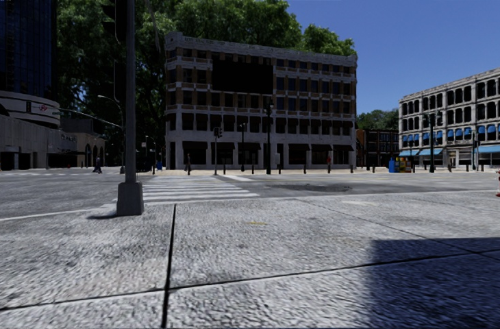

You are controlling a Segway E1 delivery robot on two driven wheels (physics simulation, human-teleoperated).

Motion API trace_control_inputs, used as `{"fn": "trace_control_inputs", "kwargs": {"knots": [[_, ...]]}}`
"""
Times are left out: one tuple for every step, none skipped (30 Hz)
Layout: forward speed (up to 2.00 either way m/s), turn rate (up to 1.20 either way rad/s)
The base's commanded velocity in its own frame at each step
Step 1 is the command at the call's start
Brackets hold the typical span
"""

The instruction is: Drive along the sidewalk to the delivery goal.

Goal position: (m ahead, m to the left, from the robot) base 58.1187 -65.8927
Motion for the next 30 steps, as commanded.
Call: {"fn": "trace_control_inputs", "kwargs": {"knots": [[2.00,0.00],[2.00,0.00],[2.00,0.00],[2.00,0.00],[2.00,0.00],[2.00,0.00],[2.00,0.00],[2.00,0.00],[2.00,0.00],[2.00,0.00],[2.00,0.00],[2.00,0.00],[2.00,0.00],[2.00,0.00],[2.00,0.00],[2.00,0.00],[2.00,0.00],[2.00,0.00],[2.00,0.00],[2.00,0.00],[2.00,0.00],[2.00,0.00],[2.00,0.00],[2.00,0.00],[2.00,0.00],[2.00,0.00],[2.00,0.00],[2.00,0.00],[2.00,0.00],[2.00,0.00]]}}
